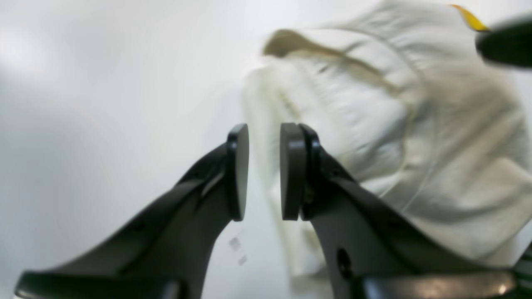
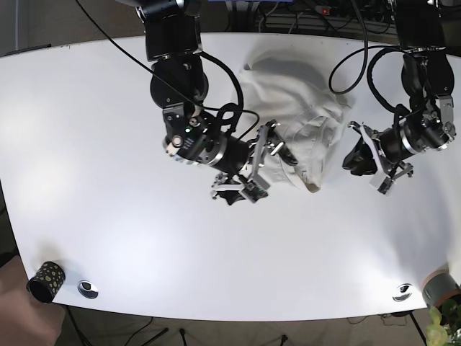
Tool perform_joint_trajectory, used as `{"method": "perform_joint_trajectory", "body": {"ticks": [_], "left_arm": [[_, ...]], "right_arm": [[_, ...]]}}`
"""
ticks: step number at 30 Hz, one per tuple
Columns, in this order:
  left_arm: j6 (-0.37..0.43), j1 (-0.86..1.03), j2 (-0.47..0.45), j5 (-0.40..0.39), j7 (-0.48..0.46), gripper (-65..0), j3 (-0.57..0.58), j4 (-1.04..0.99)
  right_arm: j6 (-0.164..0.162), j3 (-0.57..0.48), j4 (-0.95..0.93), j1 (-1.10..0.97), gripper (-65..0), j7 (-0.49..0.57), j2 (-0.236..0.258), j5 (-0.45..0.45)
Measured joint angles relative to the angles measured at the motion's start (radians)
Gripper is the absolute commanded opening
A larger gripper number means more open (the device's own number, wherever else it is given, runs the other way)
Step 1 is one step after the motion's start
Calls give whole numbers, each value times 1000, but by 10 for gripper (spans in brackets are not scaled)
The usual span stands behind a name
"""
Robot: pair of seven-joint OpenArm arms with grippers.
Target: Fold the T-shirt properly
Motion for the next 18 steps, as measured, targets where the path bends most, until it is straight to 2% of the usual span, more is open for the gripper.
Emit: {"method": "perform_joint_trajectory", "body": {"ticks": [1,4,8,10,12,18], "left_arm": [[0,-8,15,0,-1,-536,25,0],[0,-33,61,0,0,-536,106,-5],[0,-51,114,39,-10,-536,217,-5],[-1,-45,144,105,-6,-536,264,-6],[-1,-30,163,156,-5,-536,280,-6],[-4,2,166,173,-6,-536,279,-7]], "right_arm": [[-11,21,14,-8,-141,3,7,-1],[-6,55,43,-32,-178,4,44,4],[-6,58,50,-66,-373,-3,77,-5],[-3,58,48,-78,-506,-3,88,0],[-3,57,25,-77,-572,0,96,5],[-3,53,-152,-59,-585,15,100,-1]]}}
